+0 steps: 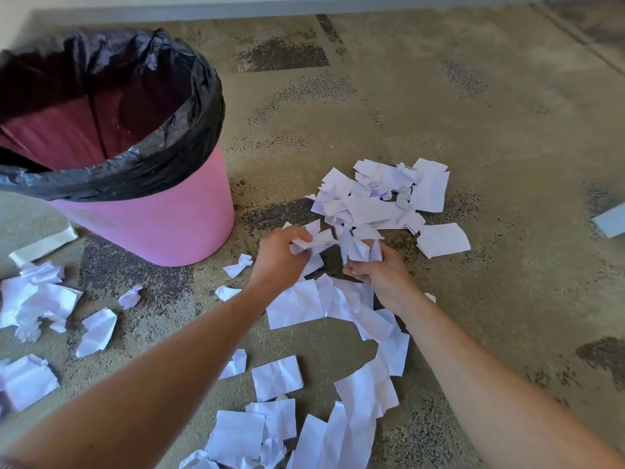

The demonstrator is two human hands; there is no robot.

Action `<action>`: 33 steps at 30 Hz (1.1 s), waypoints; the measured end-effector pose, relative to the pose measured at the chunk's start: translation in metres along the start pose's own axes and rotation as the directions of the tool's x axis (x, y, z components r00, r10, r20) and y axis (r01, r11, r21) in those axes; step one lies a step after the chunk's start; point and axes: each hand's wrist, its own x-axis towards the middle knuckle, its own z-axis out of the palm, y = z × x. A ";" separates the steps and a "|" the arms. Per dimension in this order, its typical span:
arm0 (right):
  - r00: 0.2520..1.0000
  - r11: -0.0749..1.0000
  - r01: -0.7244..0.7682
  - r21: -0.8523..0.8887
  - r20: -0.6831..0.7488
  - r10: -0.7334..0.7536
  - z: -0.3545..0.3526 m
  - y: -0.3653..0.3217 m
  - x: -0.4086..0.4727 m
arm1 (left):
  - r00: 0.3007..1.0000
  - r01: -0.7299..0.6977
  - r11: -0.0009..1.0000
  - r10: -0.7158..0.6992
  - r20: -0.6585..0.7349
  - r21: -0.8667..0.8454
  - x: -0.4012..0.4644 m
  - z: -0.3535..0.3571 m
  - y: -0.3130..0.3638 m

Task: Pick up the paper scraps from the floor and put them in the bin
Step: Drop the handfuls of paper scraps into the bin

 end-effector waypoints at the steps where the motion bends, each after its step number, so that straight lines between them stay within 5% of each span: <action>1: 1.000 0.998 -0.004 0.060 0.013 0.004 0.000 -0.002 -0.004 | 0.999 0.030 0.998 -0.031 -0.013 -0.058 -0.003 -0.005 0.004; 7: 0.994 0.947 0.067 0.315 0.061 -0.091 0.007 -0.023 -0.025 | 0.995 0.056 0.964 -0.076 -0.066 -0.261 -0.019 -0.041 0.027; 21: 0.872 0.890 0.311 0.332 0.273 -0.407 0.106 -0.132 -0.116 | 0.964 -0.181 0.765 0.012 -0.267 -0.618 -0.062 -0.165 0.109; 28: 0.794 0.913 0.393 0.112 0.459 -0.399 0.180 -0.189 -0.113 | 0.853 -0.166 0.835 -0.147 -0.502 -0.525 -0.055 -0.256 0.110; 33: 0.800 0.922 0.364 -0.135 0.553 -0.234 0.233 -0.208 -0.098 | 0.840 -0.025 0.862 -0.257 -0.478 -0.506 -0.034 -0.290 0.094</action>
